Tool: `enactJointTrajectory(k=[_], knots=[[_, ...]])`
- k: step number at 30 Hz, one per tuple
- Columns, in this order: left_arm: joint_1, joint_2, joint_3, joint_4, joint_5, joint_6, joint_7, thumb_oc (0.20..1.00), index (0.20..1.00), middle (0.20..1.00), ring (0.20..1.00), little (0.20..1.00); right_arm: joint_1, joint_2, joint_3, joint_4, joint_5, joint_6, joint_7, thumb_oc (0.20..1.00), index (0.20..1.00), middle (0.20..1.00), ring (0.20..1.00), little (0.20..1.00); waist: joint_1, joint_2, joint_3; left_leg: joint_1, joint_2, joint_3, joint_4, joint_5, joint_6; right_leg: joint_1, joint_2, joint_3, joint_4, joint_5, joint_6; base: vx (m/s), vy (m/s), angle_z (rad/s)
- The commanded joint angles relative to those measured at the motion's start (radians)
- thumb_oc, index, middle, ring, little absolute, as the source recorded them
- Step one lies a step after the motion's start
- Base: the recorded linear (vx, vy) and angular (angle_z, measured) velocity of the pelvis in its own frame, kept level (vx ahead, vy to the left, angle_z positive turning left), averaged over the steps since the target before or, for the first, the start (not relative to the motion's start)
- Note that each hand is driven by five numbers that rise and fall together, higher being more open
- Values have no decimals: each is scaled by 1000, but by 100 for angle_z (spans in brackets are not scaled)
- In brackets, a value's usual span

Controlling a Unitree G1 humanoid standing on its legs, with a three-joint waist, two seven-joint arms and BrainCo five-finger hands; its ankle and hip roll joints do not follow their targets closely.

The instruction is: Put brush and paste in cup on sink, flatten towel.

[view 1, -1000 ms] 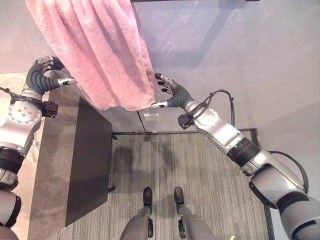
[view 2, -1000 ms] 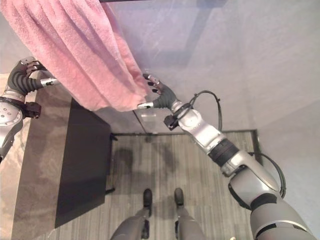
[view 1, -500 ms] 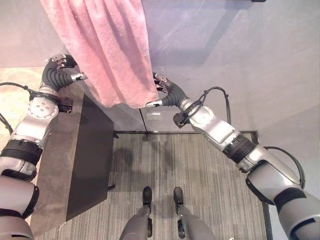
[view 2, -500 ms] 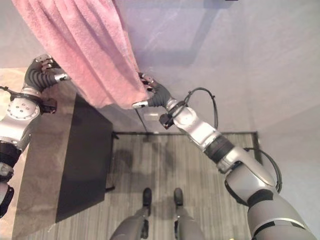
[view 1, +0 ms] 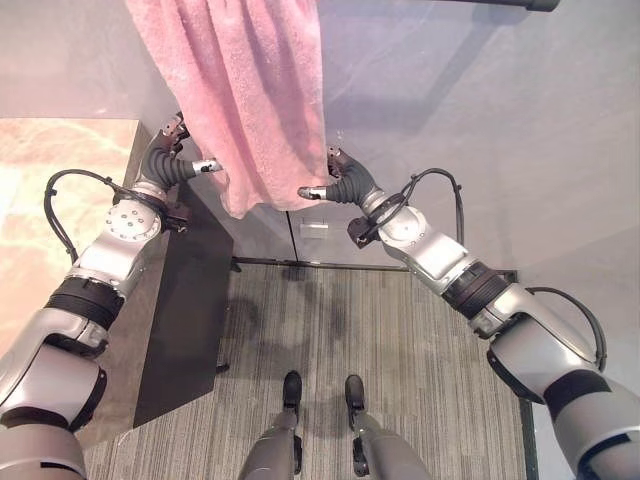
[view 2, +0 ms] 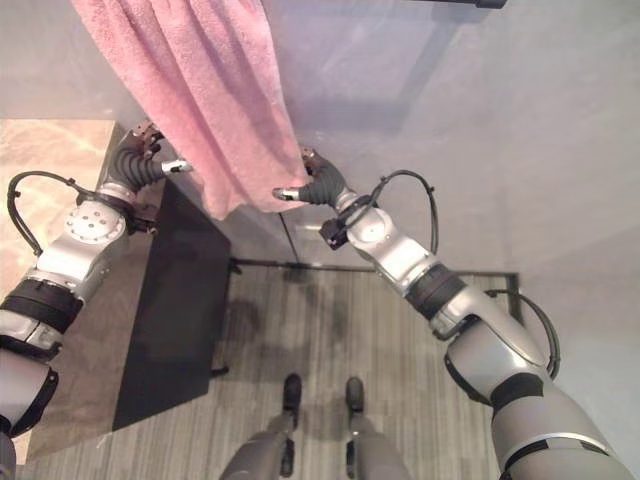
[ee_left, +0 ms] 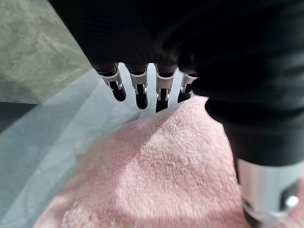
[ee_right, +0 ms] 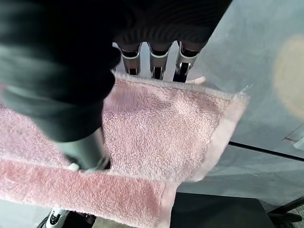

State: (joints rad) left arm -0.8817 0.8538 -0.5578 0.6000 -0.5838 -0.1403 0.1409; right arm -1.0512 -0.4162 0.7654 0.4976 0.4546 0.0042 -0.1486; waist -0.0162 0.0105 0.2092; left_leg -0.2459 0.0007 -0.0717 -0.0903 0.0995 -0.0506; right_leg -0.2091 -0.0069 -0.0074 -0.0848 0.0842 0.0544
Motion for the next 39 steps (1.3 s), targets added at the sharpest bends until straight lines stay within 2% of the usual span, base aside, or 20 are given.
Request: enactJointTrajectory(k=[1, 16, 19, 20, 22, 23, 24, 25, 26, 27, 29, 33, 35, 36, 37, 39], knots=[[-121, -10, -28, 12, -19, -45, -5, 583, 583, 583, 583, 583, -52, 20, -67, 23, -17, -43, -16, 200, 200, 200, 200, 200, 7, -21, -22, 8, -25, 24, 3, -17, -21, 4, -132, 49, -2, 32, 107, 0, 0, 0], [-37, 30, 60, -63, -16, -61, 5, 592, 592, 592, 592, 592, 8, -3, -114, -72, -7, -51, -10, 200, 200, 200, 200, 200, 7, -16, -37, 30, -21, 38, 3, -25, -18, 19, -129, 65, -2, 18, 103, 0, 0, 0], [14, 52, 123, -130, -19, -73, 29, 558, 558, 558, 558, 558, 26, -24, -141, -150, -31, -58, -13, 200, 200, 200, 200, 200, 10, -15, -44, 36, -20, 40, 3, -28, -17, 23, -128, 67, -2, 14, 101, 0, 0, 0], [102, 54, 224, -291, -80, -125, 39, 542, 542, 542, 542, 542, 56, -47, -195, -248, -28, -82, -22, 200, 200, 200, 200, 200, 18, -18, -48, 39, -21, 37, 3, -32, -17, 26, -128, 67, -2, 12, 100, 0, 0, 0], [218, 54, 312, -429, -46, -131, 52, 520, 520, 520, 520, 520, 107, -65, -234, -341, -38, -92, -23, 200, 200, 200, 200, 200, 15, -16, -57, 49, -21, 38, 3, -37, -15, 34, -127, 71, -2, 8, 99, 15, 0, -4], [221, 54, 315, -431, -45, -130, 53, 529, 529, 529, 529, 529, 107, -65, -233, -342, -38, -92, -24, 200, 200, 200, 200, 200, 14, -16, -58, 49, -21, 38, 3, -38, -15, 34, -127, 71, -2, 8, 99, 0, 0, 0], [304, 36, 395, -546, -24, -157, 59, 520, 520, 520, 520, 520, 157, -69, -295, -451, -30, -130, -17, 200, 200, 200, 200, 200, 15, -20, -63, 54, -21, 40, 3, -42, -15, 37, -126, 74, -2, 3, 99, 0, 0, 0], [315, 36, 401, -554, -22, -154, 59, 517, 517, 517, 517, 517, 162, -68, -294, -456, -31, -128, -16, 200, 200, 200, 200, 200, 13, -20, -65, 55, -21, 40, 3, -42, -15, 38, -126, 75, -2, 3, 99, 9, 7, -6], [390, -8, 469, -640, 6, -167, 73, 520, 520, 520, 520, 520, 218, -53, -344, -536, -33, -158, -19, 200, 200, 200, 200, 200, 12, -22, -71, 60, -21, 42, 3, -47, -14, 42, -126, 79, -2, -1, 100, 2, 3, -7], [394, -9, 471, -643, 7, -166, 74, 529, 529, 529, 529, 529, 219, -52, -344, -538, -33, -158, -20, 200, 200, 200, 200, 200, 11, -22, -72, 60, -21, 42, 3, -47, -14, 42, -126, 79, -2, -1, 100, -14, 6, -8], [459, -84, 520, -718, 29, -179, 73, 533, 533, 533, 533, 533, 285, -21, -392, -610, -40, -186, -11, 200, 200, 200, 200, 200, 8, -22, -74, 64, -24, 43, 3, -50, -12, 43, -125, 85, -2, -3, 99, -29, 2, -4], [510, -130, 534, -751, 75, -173, 77, 498, 498, 498, 498, 498, 344, 0, -404, -630, -67, -190, -5, 200, 200, 200, 200, 200, 8, -19, -78, 66, -25, 49, 3, -52, -11, 42, -123, 92, -2, 0, 100, -48, -2, -6], [535, -166, 522, -737, 81, -163, 72, 454, 454, 454, 454, 454, 368, 10, -388, -598, -62, -176, 0, 200, 200, 200, 200, 200, 9, -19, -78, 68, -24, 54, 3, -51, -10, 40, -121, 95, -2, 3, 100, -54, -9, -8], [546, -184, 510, -727, 76, -155, 66, 426, 426, 426, 426, 426, 384, 18, -380, -585, -48, -169, 3, 200, 200, 200, 200, 200, 9, -18, -78, 69, -23, 57, 3, -50, -9, 40, -120, 97, -2, 4, 99, -132, -26, -9], [587, -228, 449, -659, 60, -106, 53, 351, 351, 351, 351, 351, 433, 63, -337, -508, 25, -129, 7, 200, 200, 200, 200, 200, 12, -10, -79, 73, -19, 66, 3, -46, -7, 40, -114, 104, -2, 8, 95, -109, -26, -9], [592, -233, 424, -624, 66, -89, 43, 379, 379, 379, 379, 379, 434, 77, -322, -488, 28, -119, 10, 200, 200, 200, 200, 200, 13, -8, -82, 76, -18, 68, 3, -45, -7, 41, -112, 105, -2, 9, 95, -63, -12, -13]])
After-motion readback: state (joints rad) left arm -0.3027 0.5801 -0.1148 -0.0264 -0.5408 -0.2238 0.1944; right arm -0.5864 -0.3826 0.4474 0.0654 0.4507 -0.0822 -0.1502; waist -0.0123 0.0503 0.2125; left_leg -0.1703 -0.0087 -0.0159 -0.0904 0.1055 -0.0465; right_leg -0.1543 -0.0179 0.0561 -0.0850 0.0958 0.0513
